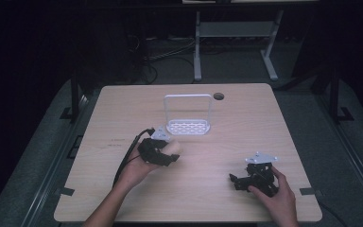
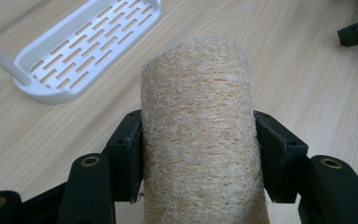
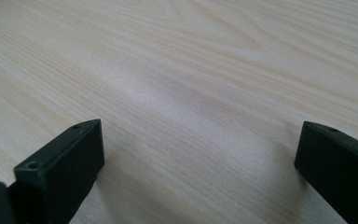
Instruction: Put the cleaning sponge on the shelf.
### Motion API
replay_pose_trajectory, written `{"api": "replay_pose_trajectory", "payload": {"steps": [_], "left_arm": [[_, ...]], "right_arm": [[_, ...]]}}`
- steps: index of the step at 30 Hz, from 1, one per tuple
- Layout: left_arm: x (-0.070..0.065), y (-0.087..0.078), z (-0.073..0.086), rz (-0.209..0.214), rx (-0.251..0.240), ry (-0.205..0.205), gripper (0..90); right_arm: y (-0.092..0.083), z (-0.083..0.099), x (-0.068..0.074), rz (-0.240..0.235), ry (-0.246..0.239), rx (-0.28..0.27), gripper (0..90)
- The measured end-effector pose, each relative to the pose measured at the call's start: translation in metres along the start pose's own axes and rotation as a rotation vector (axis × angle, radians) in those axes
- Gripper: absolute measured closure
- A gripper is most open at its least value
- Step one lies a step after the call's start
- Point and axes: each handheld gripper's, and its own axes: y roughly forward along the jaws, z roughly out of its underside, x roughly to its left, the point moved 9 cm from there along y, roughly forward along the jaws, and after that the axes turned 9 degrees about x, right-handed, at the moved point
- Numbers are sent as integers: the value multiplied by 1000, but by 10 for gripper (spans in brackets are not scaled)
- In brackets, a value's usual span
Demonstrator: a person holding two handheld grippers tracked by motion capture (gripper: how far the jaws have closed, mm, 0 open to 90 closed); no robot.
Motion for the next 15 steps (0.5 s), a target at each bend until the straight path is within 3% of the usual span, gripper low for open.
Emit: {"api": "replay_pose_trajectory", "payload": {"steps": [15], "left_arm": [[12,14,-28,-4,-14,12,410]], "right_arm": [[0,0,0,1,0,1,9]]}}
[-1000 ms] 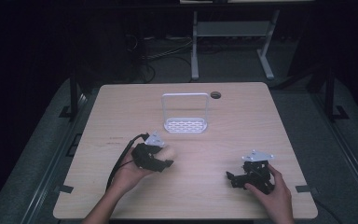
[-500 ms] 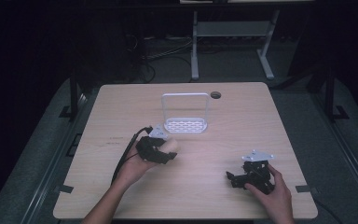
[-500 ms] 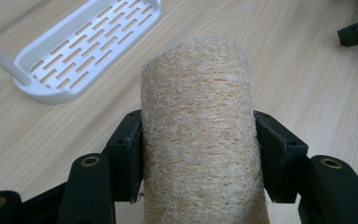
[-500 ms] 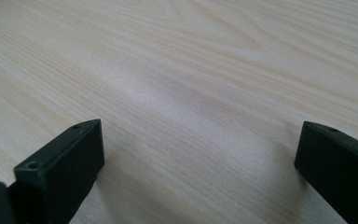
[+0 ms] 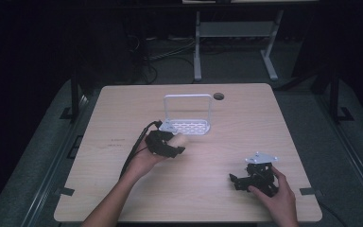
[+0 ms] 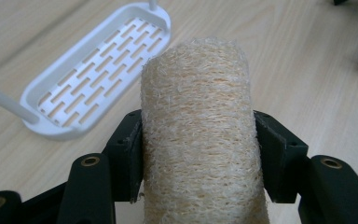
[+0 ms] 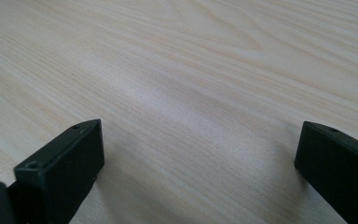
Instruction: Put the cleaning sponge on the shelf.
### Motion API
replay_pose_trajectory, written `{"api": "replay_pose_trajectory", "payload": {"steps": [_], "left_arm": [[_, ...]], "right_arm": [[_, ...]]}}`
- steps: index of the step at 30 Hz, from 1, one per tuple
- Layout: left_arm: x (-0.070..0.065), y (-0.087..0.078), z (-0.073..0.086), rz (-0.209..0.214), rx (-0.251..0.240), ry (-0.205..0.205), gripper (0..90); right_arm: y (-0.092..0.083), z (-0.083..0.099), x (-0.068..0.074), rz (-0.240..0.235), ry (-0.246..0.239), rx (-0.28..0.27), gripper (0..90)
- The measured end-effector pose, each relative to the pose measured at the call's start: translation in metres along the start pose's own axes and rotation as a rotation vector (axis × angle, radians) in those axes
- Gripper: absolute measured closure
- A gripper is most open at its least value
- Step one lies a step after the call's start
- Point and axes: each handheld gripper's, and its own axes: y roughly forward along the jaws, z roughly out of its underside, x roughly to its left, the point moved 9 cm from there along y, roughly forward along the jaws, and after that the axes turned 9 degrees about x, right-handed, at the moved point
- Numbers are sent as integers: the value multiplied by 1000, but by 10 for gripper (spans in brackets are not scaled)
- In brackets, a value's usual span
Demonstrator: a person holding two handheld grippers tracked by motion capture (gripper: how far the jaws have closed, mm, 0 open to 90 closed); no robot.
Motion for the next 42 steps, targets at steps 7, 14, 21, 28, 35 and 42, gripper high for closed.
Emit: {"api": "replay_pose_trajectory", "payload": {"steps": [7,14,21,28,35,42], "left_arm": [[2,9,-9,6,-10,-3,410],[9,14,-16,-1,-15,-19,410],[19,25,-27,-8,-18,-31,410],[25,34,-35,-17,-8,-32,410],[29,43,-49,-33,-23,-41,410],[31,60,-52,-30,-9,-50,410]], "right_arm": [[0,0,0,-1,0,0,9],[0,0,0,-1,0,-1,9],[0,0,0,-1,0,-1,10],[0,0,0,-1,0,-1,9],[0,0,0,-1,0,-1,10],[0,0,0,0,0,-1,9]]}}
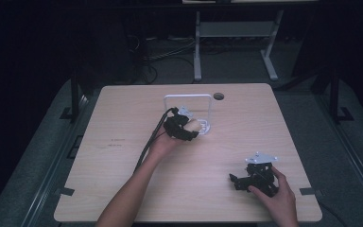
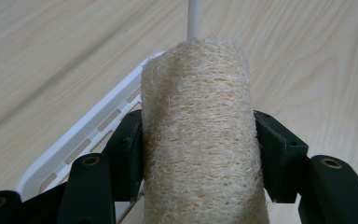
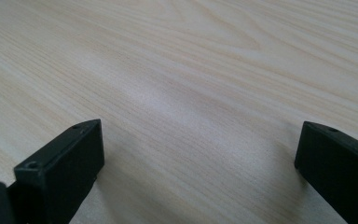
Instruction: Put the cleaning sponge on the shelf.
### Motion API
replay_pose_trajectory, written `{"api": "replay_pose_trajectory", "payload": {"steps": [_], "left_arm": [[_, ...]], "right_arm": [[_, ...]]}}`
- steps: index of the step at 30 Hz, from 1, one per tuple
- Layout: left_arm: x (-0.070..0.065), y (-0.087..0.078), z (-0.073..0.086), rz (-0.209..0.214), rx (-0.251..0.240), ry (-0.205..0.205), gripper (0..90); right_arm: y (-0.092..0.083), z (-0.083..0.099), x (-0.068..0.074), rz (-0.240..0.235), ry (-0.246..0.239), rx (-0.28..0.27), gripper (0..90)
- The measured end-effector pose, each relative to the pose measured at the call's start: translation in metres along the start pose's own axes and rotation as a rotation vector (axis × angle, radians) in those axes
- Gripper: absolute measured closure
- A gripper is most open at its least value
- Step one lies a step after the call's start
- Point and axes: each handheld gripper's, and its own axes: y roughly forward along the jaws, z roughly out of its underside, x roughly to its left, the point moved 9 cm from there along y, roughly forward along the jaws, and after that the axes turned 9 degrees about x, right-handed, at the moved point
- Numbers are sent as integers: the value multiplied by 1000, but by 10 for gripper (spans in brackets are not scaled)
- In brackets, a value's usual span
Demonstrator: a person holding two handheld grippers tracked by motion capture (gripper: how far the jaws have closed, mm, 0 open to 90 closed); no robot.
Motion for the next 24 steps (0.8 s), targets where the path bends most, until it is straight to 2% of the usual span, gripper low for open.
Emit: {"api": "replay_pose_trajectory", "payload": {"steps": [4,11,17,21,24], "left_arm": [[4,12,-4,-7,4,-10,410],[9,22,-11,-20,22,-12,409],[10,32,-11,-27,51,-17,408],[10,35,-11,-29,52,-19,406],[13,38,-10,-40,63,-10,404]], "right_arm": [[0,0,0,-1,2,0,10],[0,0,0,-2,2,-1,9],[0,0,0,-2,2,-1,9],[0,0,0,-2,2,0,9],[0,0,0,-2,2,-1,9]]}}
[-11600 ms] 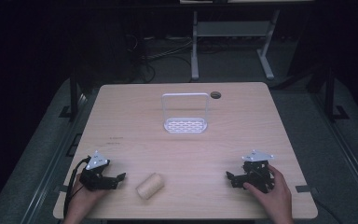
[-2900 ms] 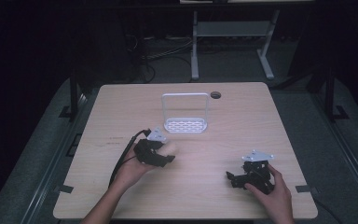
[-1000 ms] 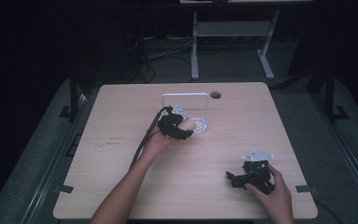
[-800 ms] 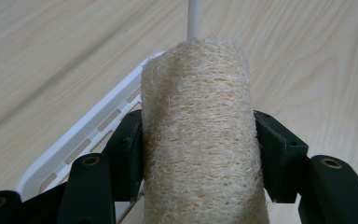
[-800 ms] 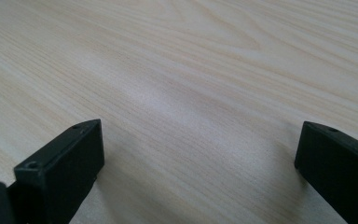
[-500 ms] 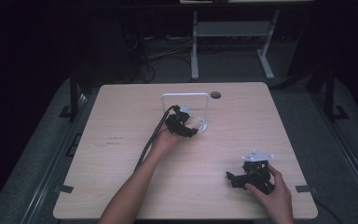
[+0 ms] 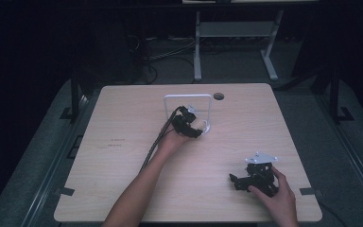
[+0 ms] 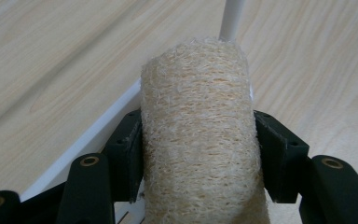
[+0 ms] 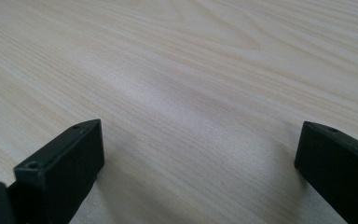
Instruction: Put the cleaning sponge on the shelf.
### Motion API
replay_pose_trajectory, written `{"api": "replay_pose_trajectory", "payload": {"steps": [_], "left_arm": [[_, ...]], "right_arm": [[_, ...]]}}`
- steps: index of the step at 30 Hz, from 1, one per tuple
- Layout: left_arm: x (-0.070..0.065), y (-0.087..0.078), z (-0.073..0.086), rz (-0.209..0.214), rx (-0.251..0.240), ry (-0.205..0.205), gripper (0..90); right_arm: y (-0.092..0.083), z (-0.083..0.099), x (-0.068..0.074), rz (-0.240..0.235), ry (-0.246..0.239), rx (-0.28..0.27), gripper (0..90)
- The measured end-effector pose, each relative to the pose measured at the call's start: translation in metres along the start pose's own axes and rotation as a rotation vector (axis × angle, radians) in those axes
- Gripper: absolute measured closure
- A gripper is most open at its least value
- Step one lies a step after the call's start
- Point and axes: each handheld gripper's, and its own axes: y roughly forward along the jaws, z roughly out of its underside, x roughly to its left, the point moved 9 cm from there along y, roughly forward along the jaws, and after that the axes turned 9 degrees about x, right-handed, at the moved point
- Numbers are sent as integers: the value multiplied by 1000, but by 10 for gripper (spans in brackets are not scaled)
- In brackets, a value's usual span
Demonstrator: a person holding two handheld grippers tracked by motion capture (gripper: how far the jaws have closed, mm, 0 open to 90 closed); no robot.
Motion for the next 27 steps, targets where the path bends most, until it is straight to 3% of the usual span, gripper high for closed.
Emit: {"api": "replay_pose_trajectory", "payload": {"steps": [8,11,19,24,26,27], "left_arm": [[3,-1,1,-2,0,-4,377],[1,-10,-3,8,-31,-21,348],[-5,-33,-3,-5,-64,-6,346],[-11,-51,-2,2,-95,-5,521],[-15,-57,-1,17,-103,-3,609],[-21,-60,1,44,-108,-6,651]], "right_arm": [[0,0,0,0,0,0,9],[0,0,0,0,0,0,10],[0,0,0,1,-2,1,10],[0,0,0,-2,1,-1,9],[0,0,0,0,0,0,9],[0,0,0,-1,1,1,10]]}}
